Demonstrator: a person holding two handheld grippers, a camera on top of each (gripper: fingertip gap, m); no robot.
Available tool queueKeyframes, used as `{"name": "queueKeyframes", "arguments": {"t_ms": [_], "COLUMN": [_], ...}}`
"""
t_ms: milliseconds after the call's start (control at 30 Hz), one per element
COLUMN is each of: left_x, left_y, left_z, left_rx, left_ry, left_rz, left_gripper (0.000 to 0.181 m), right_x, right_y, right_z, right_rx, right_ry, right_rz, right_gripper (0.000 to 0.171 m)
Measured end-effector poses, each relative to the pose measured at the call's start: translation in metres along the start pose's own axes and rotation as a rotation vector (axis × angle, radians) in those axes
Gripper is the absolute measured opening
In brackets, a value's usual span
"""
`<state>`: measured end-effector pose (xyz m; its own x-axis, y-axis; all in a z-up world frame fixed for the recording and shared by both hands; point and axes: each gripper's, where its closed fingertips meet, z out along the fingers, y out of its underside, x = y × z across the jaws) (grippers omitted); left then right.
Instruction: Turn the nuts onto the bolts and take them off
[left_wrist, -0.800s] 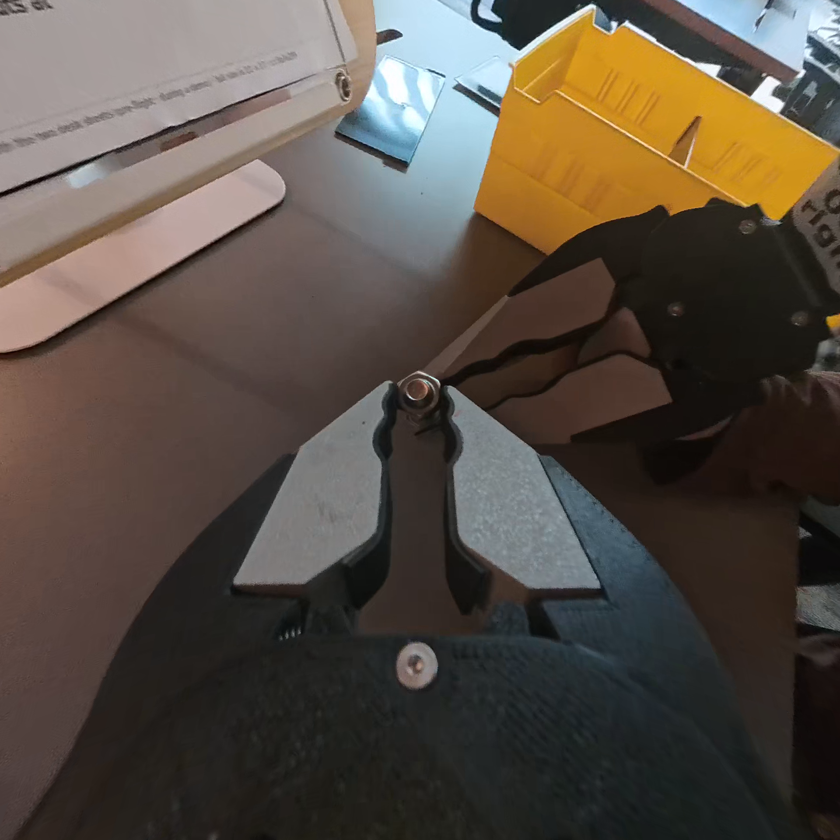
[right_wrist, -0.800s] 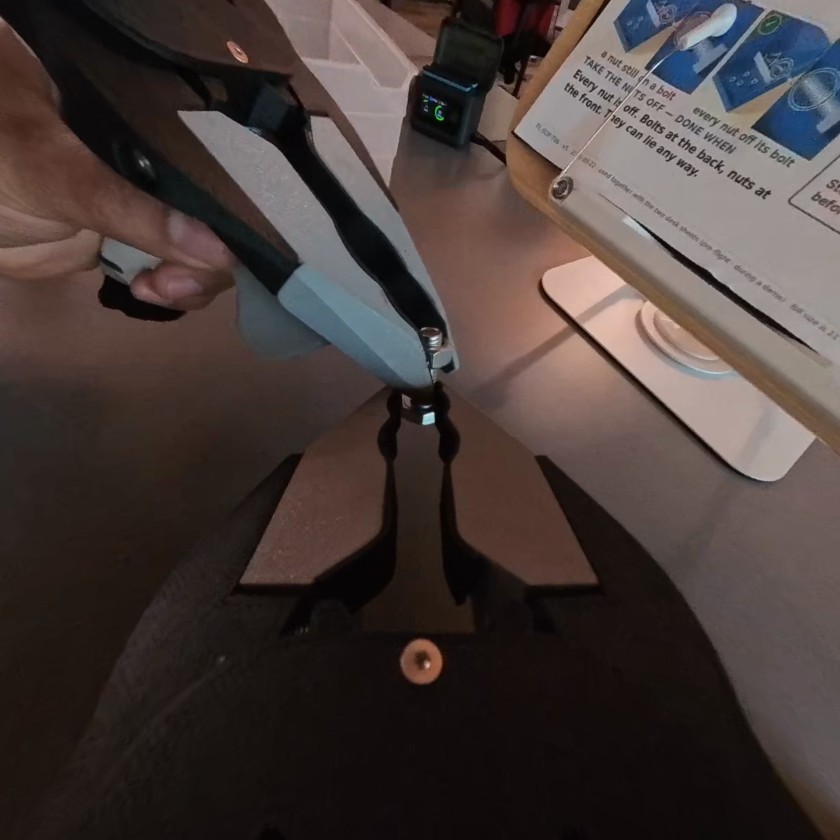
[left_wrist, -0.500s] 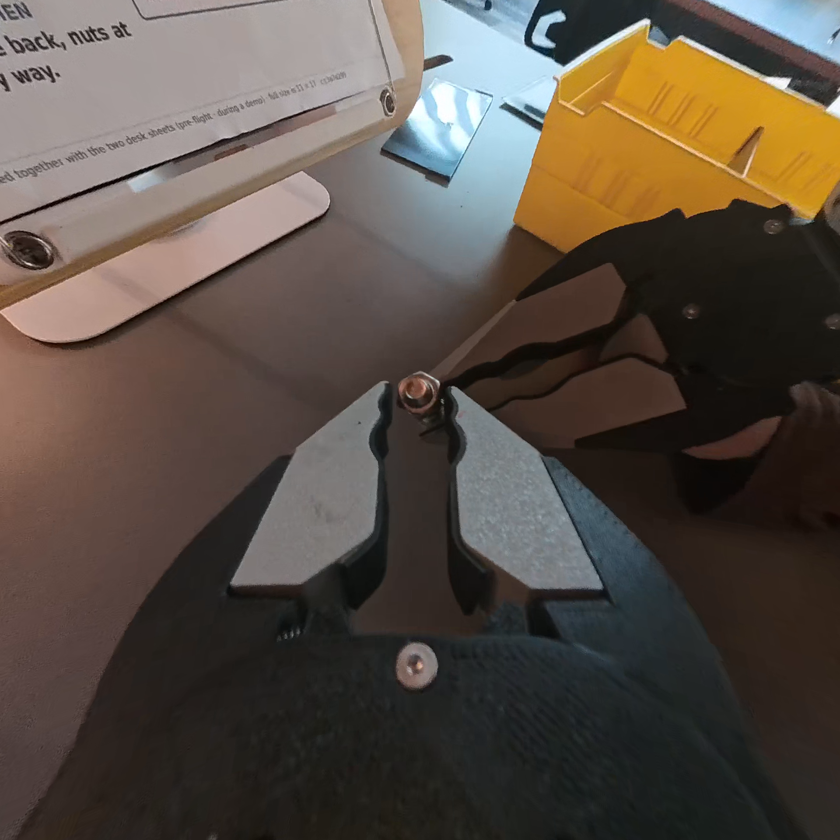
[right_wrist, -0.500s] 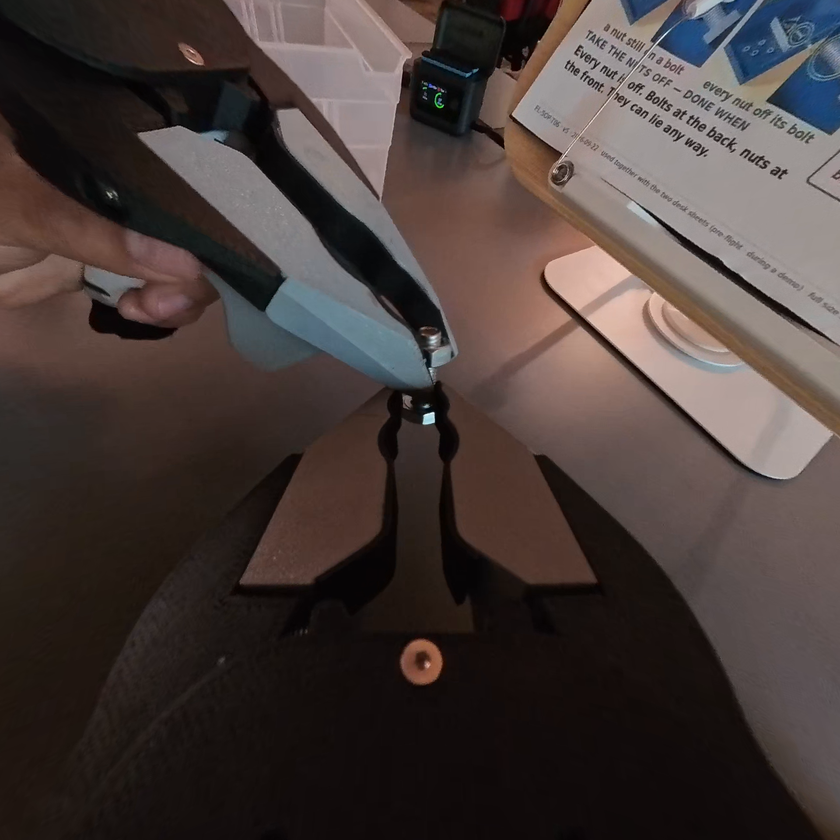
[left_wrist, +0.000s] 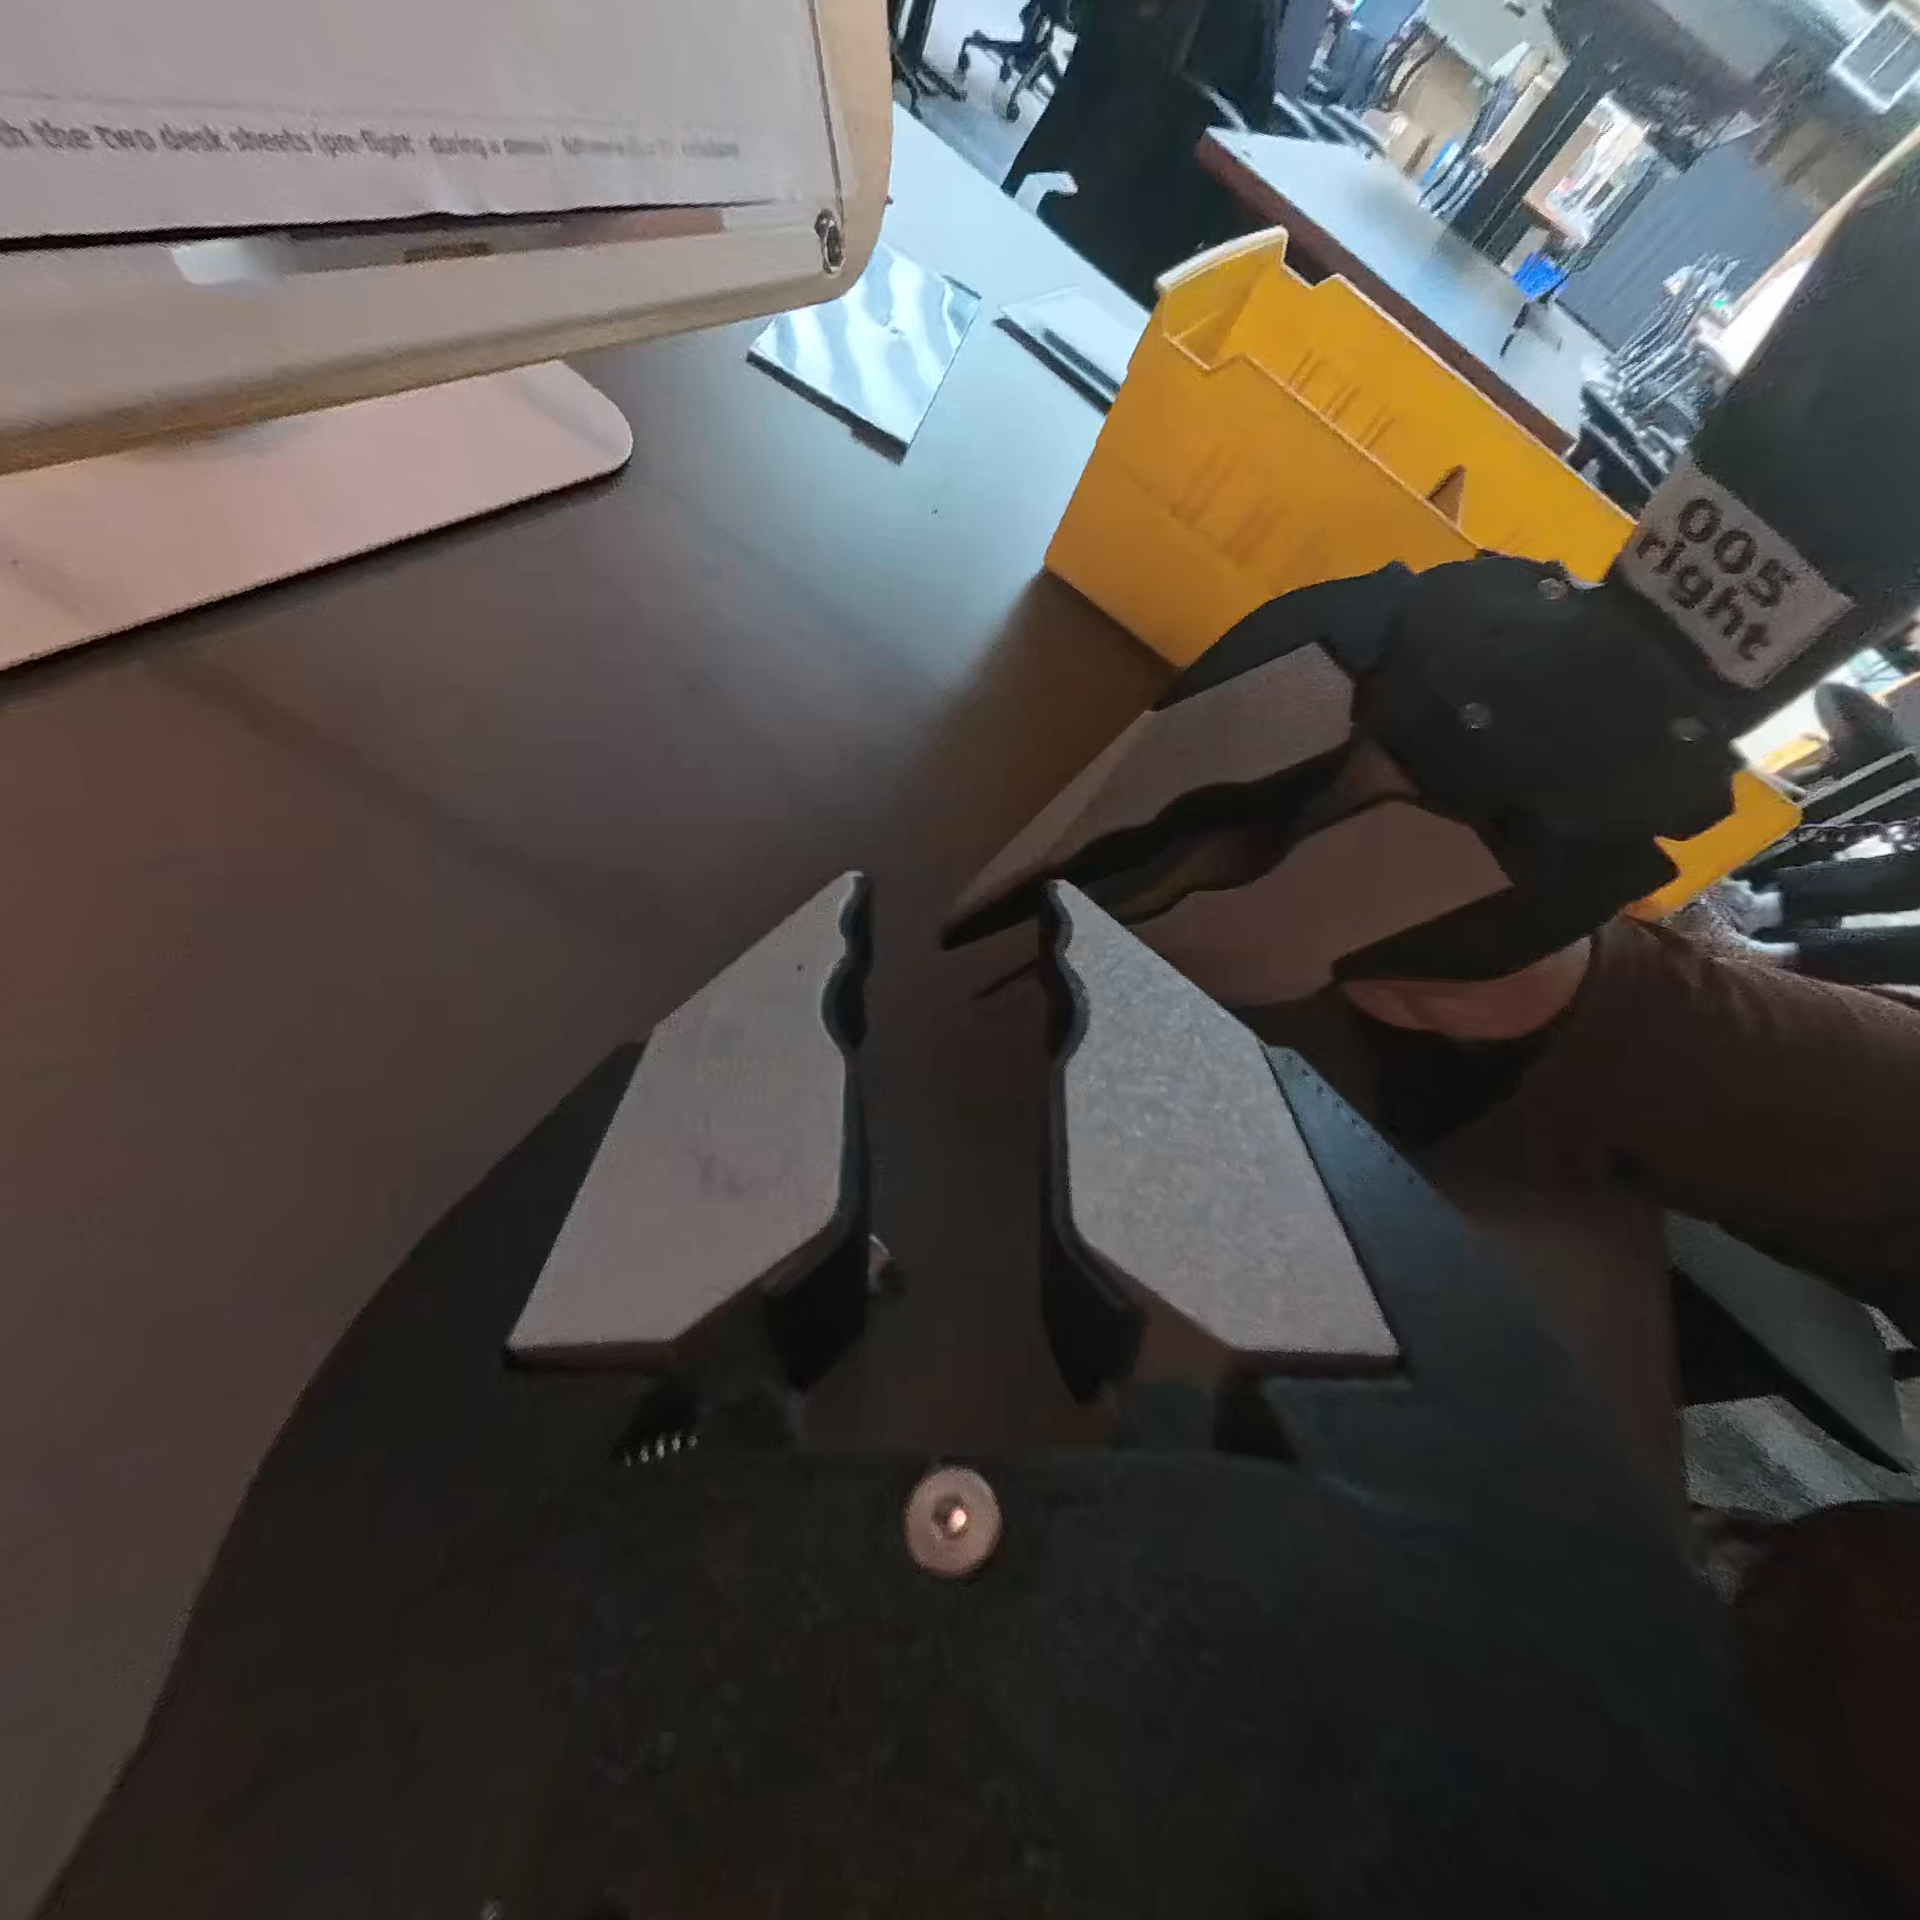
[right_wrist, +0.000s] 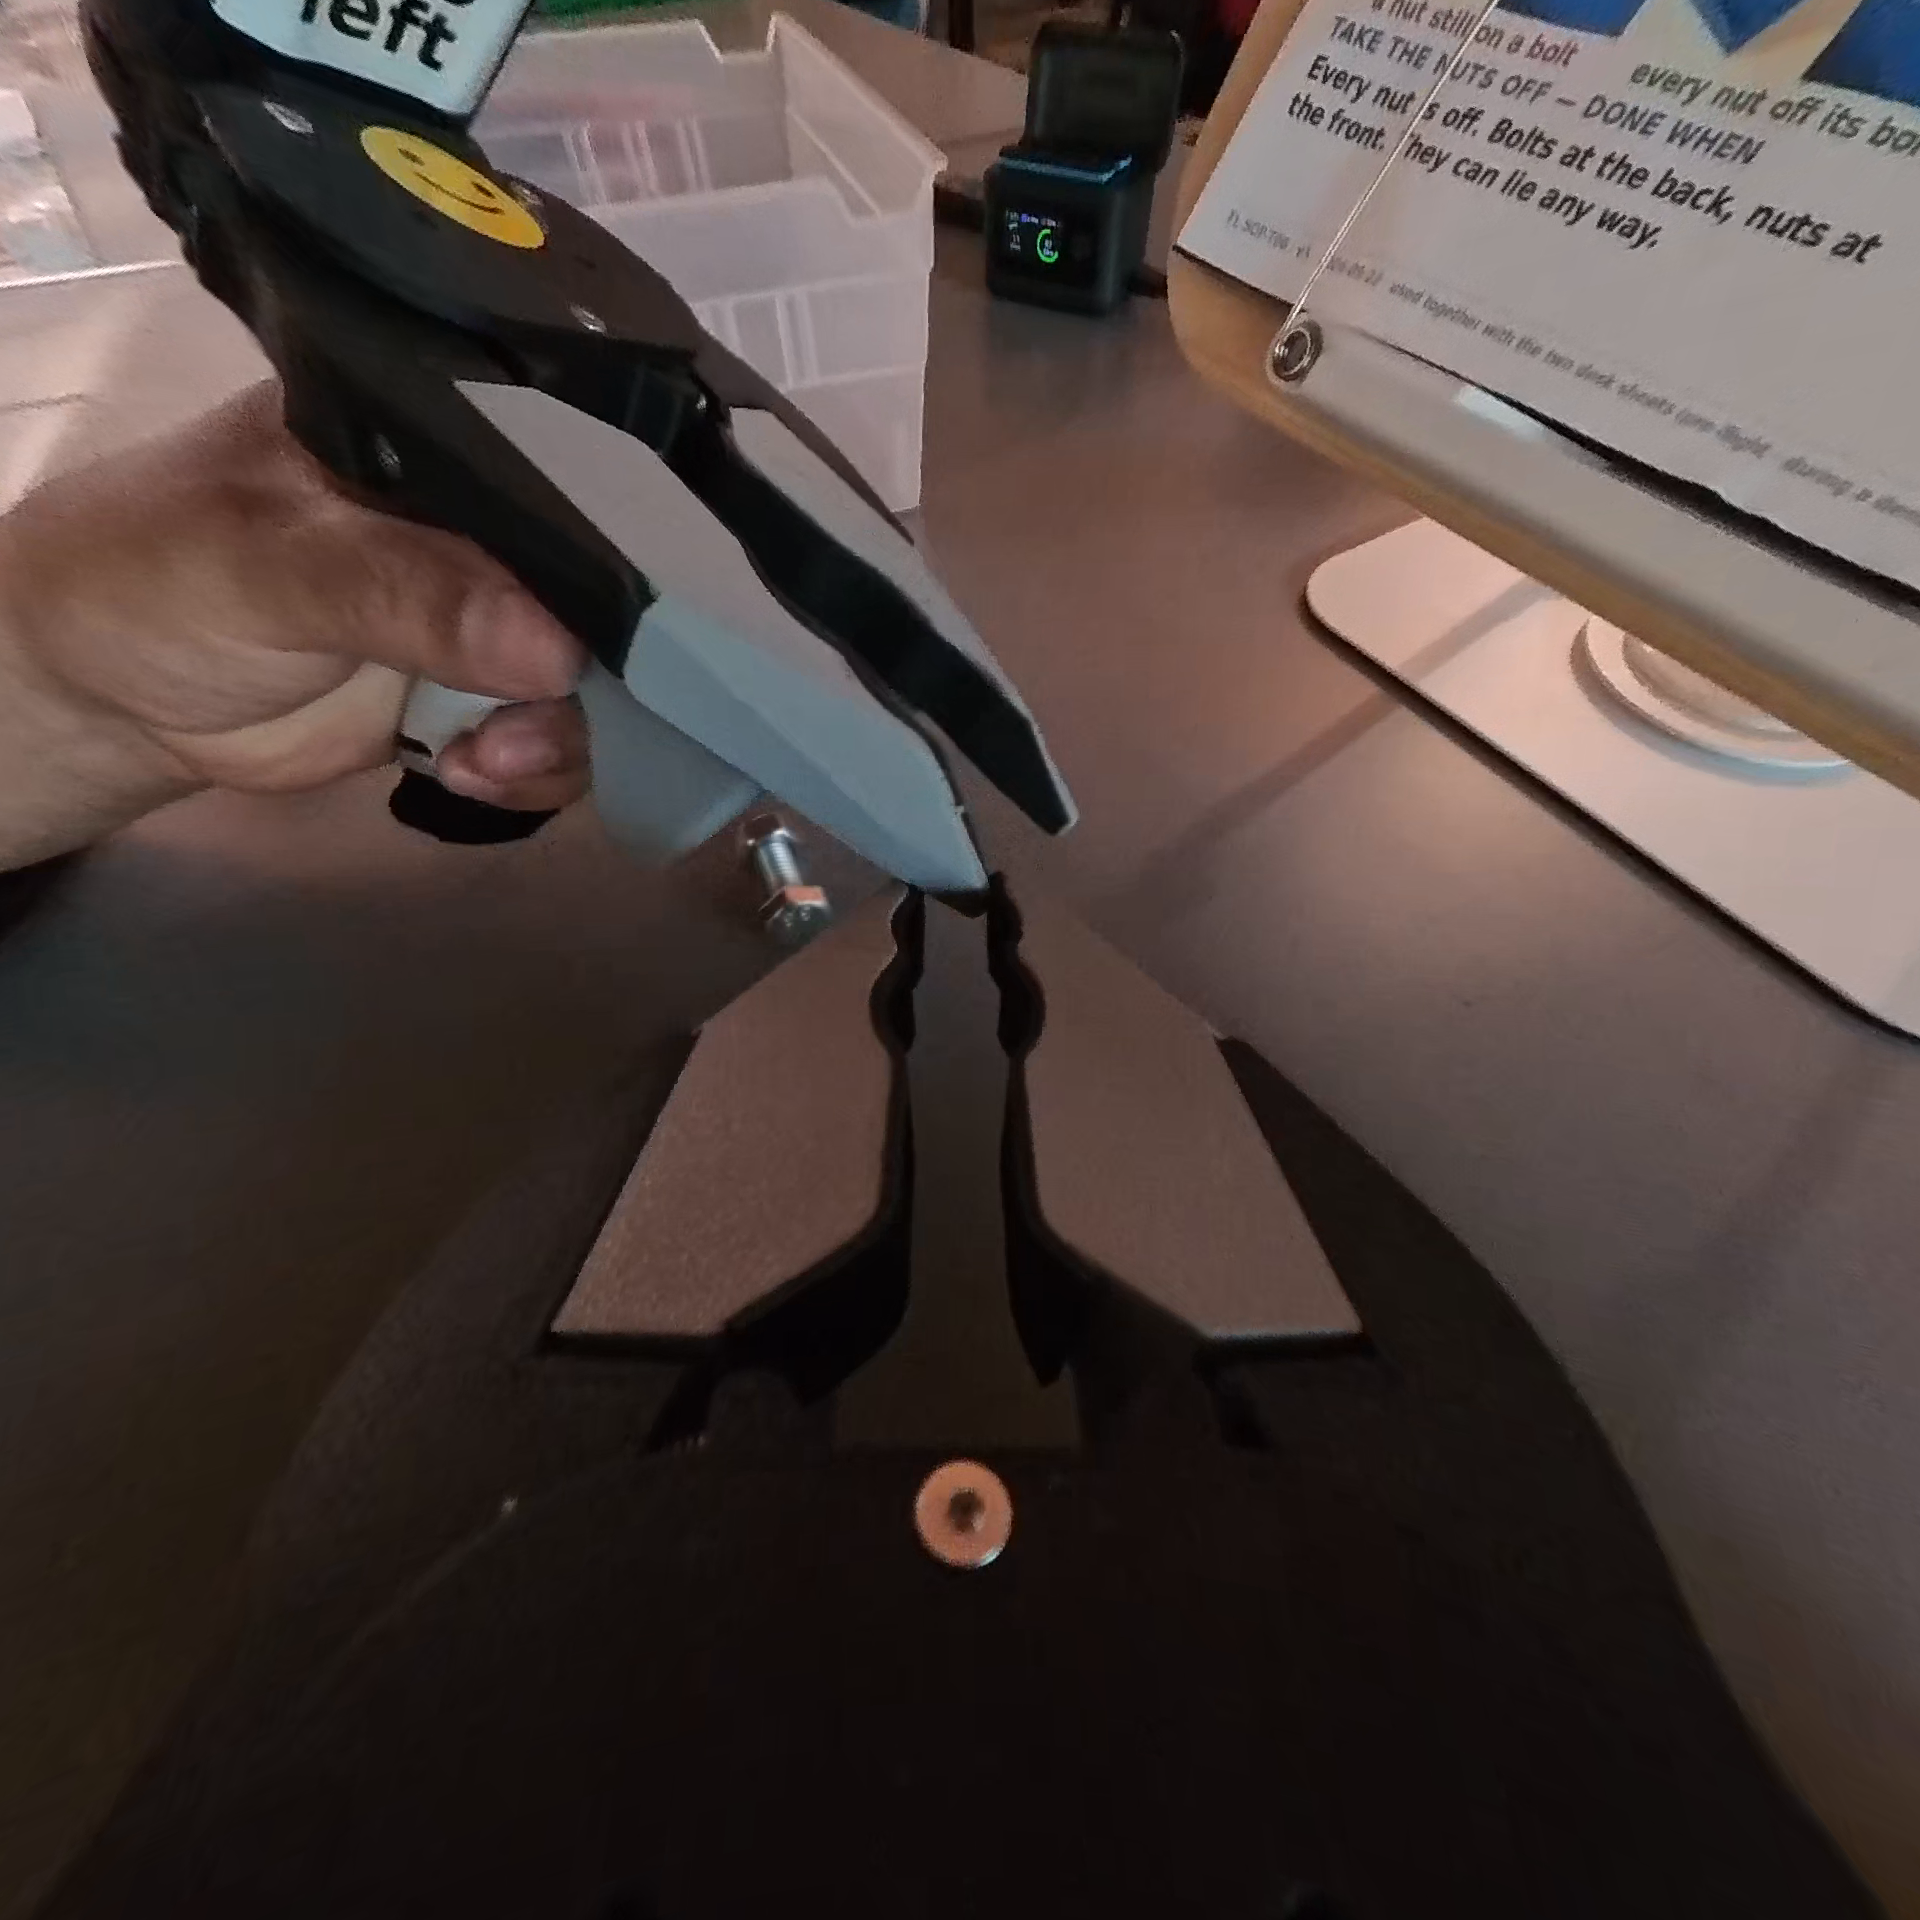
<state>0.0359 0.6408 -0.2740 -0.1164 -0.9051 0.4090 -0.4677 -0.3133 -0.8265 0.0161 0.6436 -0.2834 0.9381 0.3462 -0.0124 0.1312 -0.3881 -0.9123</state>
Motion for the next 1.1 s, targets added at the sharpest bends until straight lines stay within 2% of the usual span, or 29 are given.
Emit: {"name": "queueKeyframes", "arguments": {"t_ms": [100, 200, 233, 367, 467, 700, 767, 867, 967, 1100], "left_x": [-0.004, -0.010, -0.013, -0.026, -0.017, -0.010, 0.005, 0.054, 0.081, 0.100], "left_y": [-0.002, -0.002, -0.002, -0.015, -0.031, -0.042, -0.050, -0.048, -0.048, -0.057], "left_z": [-0.004, -0.007, -0.008, -0.023, -0.039, -0.052, -0.056, -0.061, -0.074, -0.097], "left_rx": [0.009, 0.008, 0.009, 0.044, 0.120, 0.173, 0.233, 0.300, 0.376, 0.471], "left_ry": [-0.015, -0.045, -0.068, -0.209, -0.202, -0.175, -0.119, 0.171, 0.319, 0.484], "left_rz": [0.002, 0.018, 0.032, 0.140, 0.231, 0.292, 0.350, 0.436, 0.494, 0.440], "left_gripper": [0.036, 0.043, 0.044, 0.034, 0.020, 0.025, 0.022, 0.015, 0.006, 0.016], "right_x": [-0.002, -0.004, -0.004, -0.004, -0.012, -0.056, -0.062, -0.065, -0.058, -0.056], "right_y": [0.000, -0.007, -0.008, -0.002, 0.002, 0.007, 0.013, 0.021, 0.022, 0.025], "right_z": [0.000, -0.004, -0.005, 0.000, 0.005, 0.024, 0.030, 0.041, 0.047, 0.052], "right_rx": [0.001, 0.053, 0.064, 0.023, -0.014, -0.091, -0.128, -0.196, -0.228, -0.239], "right_ry": [-0.030, -0.053, -0.056, -0.053, -0.061, -0.130, -0.080, -0.038, 0.035, 0.052], "right_rz": [0.019, 0.011, 0.010, -0.002, -0.060, -0.301, -0.429, -0.541, -0.612, -0.641], "right_gripper": [0.007, 0.026, 0.027, 0.027, 0.027, 0.030, 0.025, 0.024, 0.024, 0.022]}}
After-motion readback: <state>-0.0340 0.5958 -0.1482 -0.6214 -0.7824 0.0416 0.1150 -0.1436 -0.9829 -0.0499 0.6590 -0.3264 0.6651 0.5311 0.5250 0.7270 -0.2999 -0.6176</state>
